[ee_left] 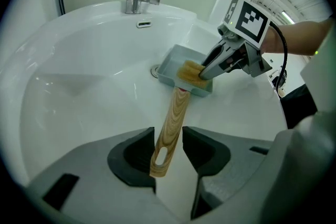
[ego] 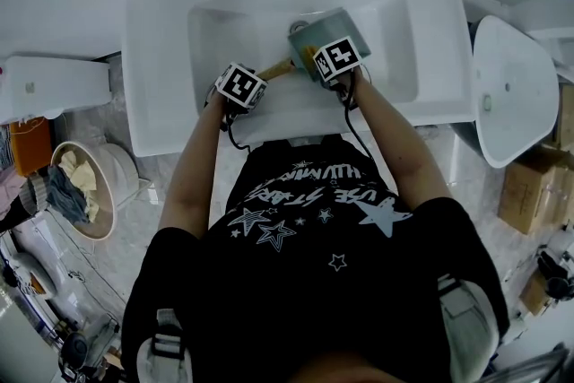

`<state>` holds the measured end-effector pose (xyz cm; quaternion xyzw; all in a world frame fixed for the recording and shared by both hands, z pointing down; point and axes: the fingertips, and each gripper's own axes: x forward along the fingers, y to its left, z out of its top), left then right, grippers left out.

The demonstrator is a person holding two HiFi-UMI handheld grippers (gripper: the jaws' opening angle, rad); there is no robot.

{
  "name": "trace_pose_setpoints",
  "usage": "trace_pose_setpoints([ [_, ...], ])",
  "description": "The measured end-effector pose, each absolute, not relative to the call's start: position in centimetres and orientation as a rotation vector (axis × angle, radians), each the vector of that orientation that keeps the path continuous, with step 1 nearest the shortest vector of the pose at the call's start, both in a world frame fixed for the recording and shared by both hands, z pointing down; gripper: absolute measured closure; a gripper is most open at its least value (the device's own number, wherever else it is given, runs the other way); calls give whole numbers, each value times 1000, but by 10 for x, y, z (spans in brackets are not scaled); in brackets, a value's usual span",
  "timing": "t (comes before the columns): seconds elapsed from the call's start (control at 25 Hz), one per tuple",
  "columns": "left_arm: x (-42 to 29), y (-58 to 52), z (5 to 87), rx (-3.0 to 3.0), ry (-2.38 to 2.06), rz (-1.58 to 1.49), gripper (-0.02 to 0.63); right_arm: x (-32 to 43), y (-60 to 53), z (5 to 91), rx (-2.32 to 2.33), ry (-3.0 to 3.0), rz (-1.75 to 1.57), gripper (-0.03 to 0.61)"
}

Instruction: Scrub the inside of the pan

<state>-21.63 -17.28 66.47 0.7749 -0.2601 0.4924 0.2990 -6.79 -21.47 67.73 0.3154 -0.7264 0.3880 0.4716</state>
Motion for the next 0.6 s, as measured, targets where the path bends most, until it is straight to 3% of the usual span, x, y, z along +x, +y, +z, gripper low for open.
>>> trace_pose_setpoints([
  [0.6, -229, -186, 609, 2039, -1038, 1211, 449, -31, -214, 651, 738, -1867, 901, 491],
])
